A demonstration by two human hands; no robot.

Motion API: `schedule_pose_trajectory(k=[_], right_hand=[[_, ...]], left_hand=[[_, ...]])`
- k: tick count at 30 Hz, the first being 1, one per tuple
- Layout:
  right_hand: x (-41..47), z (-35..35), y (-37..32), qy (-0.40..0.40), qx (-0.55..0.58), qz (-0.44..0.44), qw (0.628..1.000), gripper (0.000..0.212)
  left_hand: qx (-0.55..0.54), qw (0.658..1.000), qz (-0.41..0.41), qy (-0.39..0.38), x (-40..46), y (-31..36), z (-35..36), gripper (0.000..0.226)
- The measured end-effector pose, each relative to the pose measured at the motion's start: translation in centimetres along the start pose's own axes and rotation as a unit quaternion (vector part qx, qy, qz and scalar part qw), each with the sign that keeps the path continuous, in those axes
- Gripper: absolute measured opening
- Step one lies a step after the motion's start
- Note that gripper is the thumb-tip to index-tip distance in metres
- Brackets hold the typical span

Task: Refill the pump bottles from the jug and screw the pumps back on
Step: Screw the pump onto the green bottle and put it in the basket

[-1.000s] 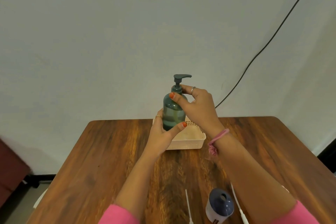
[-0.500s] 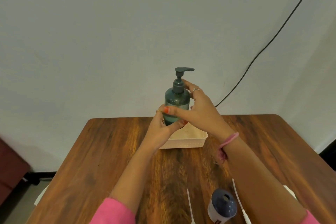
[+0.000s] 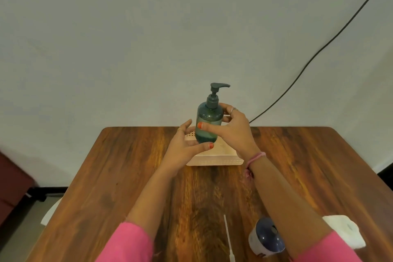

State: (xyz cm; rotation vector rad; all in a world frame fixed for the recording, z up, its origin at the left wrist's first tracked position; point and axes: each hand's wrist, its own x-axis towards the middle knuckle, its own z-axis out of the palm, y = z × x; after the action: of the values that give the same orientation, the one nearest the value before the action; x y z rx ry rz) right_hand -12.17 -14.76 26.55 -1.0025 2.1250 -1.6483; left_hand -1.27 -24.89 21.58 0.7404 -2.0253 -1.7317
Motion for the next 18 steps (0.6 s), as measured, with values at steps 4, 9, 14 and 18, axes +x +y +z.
schedule_pose_trajectory(k=[4, 9, 14, 18], right_hand=[[2.3, 1.6, 3.0, -0.015, 0.000, 0.042, 0.999, 0.065], [5.4, 4.3, 7.6, -0.028, -0.003, 0.112, 0.993, 0.064], [7.9, 7.1, 12.0, -0.028, -0.069, 0.141, 0.987, 0.066], [9.0, 9.1, 15.2, -0.038, -0.106, 0.176, 0.978, 0.073]], left_hand=[[0.028, 0.994, -0.044, 0.095, 0.2, -2.9, -2.3, 0.060], [-0.013, 0.986, -0.104, 0.130, 0.8, -6.4, -5.0, 0.035], [-0.009, 0.984, -0.125, 0.130, 1.7, -8.6, -6.5, 0.024], [-0.002, 0.981, -0.147, 0.124, 2.2, -10.4, -7.3, 0.020]])
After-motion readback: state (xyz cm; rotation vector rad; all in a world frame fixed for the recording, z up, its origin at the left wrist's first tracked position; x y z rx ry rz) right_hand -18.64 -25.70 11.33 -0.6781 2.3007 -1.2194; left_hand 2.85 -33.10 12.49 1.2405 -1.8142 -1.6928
